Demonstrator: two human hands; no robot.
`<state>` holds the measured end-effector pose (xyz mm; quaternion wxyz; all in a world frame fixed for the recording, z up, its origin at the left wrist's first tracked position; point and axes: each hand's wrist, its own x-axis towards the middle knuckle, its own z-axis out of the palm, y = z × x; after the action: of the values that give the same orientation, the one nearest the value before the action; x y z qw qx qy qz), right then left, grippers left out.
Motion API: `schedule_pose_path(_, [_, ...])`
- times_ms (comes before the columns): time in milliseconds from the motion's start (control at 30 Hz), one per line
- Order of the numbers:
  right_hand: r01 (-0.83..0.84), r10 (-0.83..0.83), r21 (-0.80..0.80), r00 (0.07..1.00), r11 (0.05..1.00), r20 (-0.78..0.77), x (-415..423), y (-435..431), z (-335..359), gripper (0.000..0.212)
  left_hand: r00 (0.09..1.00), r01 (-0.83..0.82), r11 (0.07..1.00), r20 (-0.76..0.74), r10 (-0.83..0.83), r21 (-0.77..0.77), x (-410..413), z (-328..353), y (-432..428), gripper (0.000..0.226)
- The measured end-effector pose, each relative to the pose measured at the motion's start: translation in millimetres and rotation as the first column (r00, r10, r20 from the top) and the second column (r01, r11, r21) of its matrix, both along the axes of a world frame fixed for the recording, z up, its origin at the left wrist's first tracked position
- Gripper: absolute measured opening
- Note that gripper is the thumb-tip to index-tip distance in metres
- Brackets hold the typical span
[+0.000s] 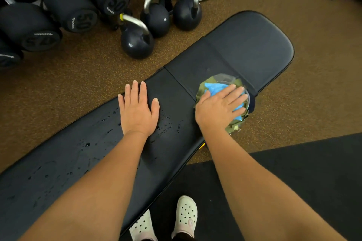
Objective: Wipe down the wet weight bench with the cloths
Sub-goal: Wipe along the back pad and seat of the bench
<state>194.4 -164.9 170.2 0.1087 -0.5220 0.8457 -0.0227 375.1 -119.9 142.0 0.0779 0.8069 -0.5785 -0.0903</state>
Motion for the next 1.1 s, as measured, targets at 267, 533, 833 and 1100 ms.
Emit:
schedule_pose_path(267, [-0.006,0.006,-0.03,1.0,1.0,-0.011,-41,-42,2,0.072,0.999,0.051,0.999,-0.014,-0.051,0.0,6,1,4,0.063])
schedule_pose_path(533, [0.22,-0.218,-0.005,0.971,0.976,0.101,-6,-7,0,0.074,0.987,0.155,0.986,0.026,-0.156,0.057,17,4,12,0.065])
schedule_pose_path(833, [0.115,-0.114,-0.054,0.993,0.992,0.022,4,-1,-5,0.071,0.986,0.162,0.986,0.036,-0.164,0.046,16,1,12,0.065])
schedule_pose_path(1100, [-0.238,0.238,-0.121,0.971,0.964,-0.014,-18,47,-16,0.07,0.986,0.163,0.986,0.027,-0.165,0.044,18,2,13,0.065])
